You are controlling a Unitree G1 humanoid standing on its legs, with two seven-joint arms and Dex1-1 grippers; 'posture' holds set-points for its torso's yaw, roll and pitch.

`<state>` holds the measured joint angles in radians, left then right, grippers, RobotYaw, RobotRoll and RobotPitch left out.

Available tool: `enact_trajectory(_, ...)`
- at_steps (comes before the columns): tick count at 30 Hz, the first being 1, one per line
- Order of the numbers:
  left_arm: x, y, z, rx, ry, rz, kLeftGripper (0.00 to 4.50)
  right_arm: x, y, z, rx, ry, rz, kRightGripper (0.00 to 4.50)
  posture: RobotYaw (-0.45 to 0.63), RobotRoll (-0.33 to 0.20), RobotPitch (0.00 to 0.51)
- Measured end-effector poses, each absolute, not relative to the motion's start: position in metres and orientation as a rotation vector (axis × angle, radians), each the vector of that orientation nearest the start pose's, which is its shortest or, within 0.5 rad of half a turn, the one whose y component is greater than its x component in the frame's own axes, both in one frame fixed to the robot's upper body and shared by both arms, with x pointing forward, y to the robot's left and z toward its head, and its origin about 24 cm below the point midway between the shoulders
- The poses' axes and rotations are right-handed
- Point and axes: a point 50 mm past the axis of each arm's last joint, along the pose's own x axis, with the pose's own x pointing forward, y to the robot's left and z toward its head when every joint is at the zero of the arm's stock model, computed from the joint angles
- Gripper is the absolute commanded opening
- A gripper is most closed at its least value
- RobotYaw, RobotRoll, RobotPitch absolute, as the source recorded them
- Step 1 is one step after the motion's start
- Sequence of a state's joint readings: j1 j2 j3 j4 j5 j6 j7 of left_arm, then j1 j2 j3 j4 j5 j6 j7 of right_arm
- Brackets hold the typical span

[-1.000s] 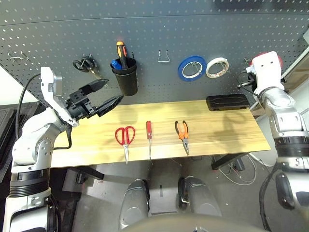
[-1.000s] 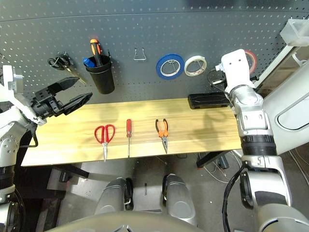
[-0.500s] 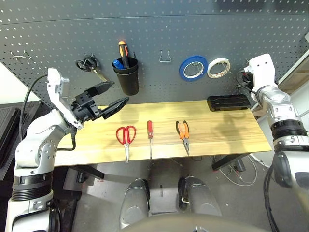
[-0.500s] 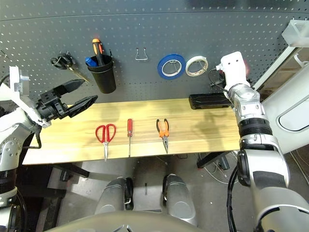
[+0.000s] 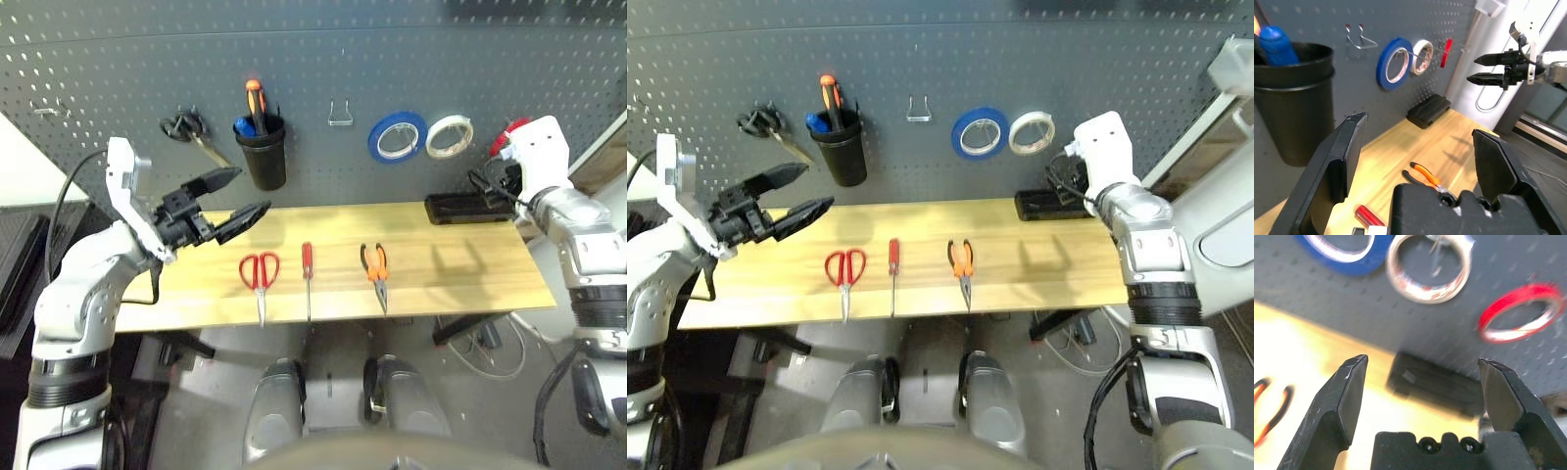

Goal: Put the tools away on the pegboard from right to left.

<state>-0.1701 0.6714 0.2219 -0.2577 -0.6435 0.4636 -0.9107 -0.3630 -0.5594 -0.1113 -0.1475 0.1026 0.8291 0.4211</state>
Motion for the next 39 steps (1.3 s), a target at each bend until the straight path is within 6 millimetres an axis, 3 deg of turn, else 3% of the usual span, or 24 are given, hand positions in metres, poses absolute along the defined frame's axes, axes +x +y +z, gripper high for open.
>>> enact_trajectory(9, 0.241, 0.221, 0.138, 0.041, 0.106, -0.935, 4.5, 0.276, -0.183, 0.086, -0.162, 0.782, 0.248, 4.47, -0.01, 0.0, 0.217)
enact_trajectory(15, 0.223, 0.217, 0.114, 0.015, 0.23, -0.957, 4.5, 0.284, -0.153, 0.069, -0.078, 0.899, 0.241, 4.47, 0.03, 0.0, 0.247)
enact_trajectory(25, 0.205, 0.222, 0.098, 0.021, 0.305, -0.936, 4.5, 0.3, -0.118, 0.034, -0.061, 0.957, 0.203, 4.47, 0.06, 0.0, 0.243)
enact_trajectory(39, 0.201, 0.224, 0.094, 0.026, 0.302, -0.924, 4.5, 0.317, -0.101, -0.003, -0.09, 0.966, 0.16, 4.47, 0.1, 0.0, 0.23)
